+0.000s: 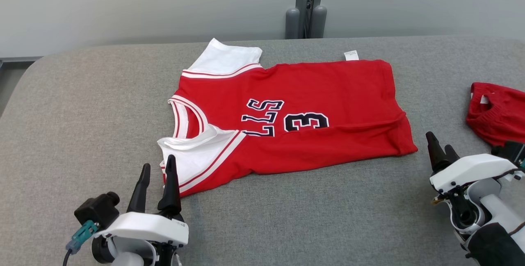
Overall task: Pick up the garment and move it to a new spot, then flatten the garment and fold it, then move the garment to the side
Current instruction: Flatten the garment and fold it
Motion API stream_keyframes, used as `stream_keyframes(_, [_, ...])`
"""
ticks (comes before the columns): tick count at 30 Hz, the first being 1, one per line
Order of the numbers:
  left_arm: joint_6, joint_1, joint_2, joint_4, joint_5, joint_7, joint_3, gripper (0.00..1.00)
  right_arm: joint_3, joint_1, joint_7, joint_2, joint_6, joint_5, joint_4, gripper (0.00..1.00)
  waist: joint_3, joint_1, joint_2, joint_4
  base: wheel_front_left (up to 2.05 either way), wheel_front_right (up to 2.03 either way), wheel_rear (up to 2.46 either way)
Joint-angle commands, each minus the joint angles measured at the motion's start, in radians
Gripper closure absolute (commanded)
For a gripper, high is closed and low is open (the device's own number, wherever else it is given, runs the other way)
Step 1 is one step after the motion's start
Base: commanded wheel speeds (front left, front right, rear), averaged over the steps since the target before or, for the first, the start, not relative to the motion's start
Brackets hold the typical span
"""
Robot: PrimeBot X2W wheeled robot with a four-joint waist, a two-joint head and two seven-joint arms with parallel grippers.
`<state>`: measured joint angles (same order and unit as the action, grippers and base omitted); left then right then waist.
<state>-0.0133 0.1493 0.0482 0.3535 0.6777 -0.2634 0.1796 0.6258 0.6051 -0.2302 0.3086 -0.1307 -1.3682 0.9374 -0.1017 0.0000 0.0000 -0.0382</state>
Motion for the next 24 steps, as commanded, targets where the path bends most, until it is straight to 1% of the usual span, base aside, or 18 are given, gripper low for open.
stream_keyframes(1, [0.013, -0.014, 0.005, -0.008, 0.030, -0.001, 0.005, 0.00, -0.008, -0.016, -0.010, -0.002, 0.000, -0.013, -0.008, 0.00, -0.006, 0.0000, 0.0000, 0.000, 0.00, 0.00, 0.00])
stream_keyframes(5, [0.030, -0.026, 0.005, 0.005, 0.132, -0.001, 0.035, 0.00, -0.008, -0.033, 0.003, -0.012, 0.000, -0.030, -0.013, 0.00, -0.016, 0.0000, 0.0000, 0.001, 0.00, 0.00, 0.00])
stream_keyframes(8, [0.038, -0.017, 0.005, 0.031, 0.243, -0.001, 0.071, 0.00, -0.008, -0.041, 0.022, -0.023, 0.000, -0.045, -0.018, 0.00, -0.020, 0.0000, 0.0000, 0.002, 0.00, 0.00, 0.00])
stream_keyframes(11, [0.042, 0.006, 0.005, 0.054, 0.315, -0.001, 0.107, 0.00, 0.009, -0.045, 0.043, -0.041, 0.000, -0.045, -0.024, 0.00, -0.024, 0.0000, 0.0000, 0.003, 0.00, 0.00, 0.00])
stream_keyframes(13, [0.042, 0.006, 0.005, 0.069, 0.395, -0.001, 0.126, 0.00, 0.020, -0.045, 0.053, -0.048, 0.000, -0.039, -0.020, 0.00, -0.026, 0.0000, 0.0000, 0.002, 0.00, 0.00, 0.00])
stream_keyframes(17, [0.033, 0.037, 0.005, 0.096, 0.525, -0.001, 0.157, 0.00, 0.024, -0.033, 0.069, -0.072, 0.000, -0.051, 0.006, 0.00, -0.035, 0.0000, 0.0000, 0.003, 0.00, 0.00, 0.00])
stream_keyframes(21, [0.019, 0.069, 0.005, 0.121, 0.603, -0.001, 0.185, 0.00, 0.021, -0.027, 0.102, -0.100, 0.000, -0.077, -0.005, 0.00, -0.048, 0.0000, 0.0000, 0.006, 0.00, 0.00, 0.00])
stream_keyframes(24, [0.003, 0.092, 0.005, 0.138, 0.652, -0.001, 0.206, 0.00, 0.021, -0.025, 0.124, -0.103, 0.000, -0.096, -0.029, 0.00, -0.058, 0.0000, 0.0000, 0.007, 0.00, 0.00, 0.00])
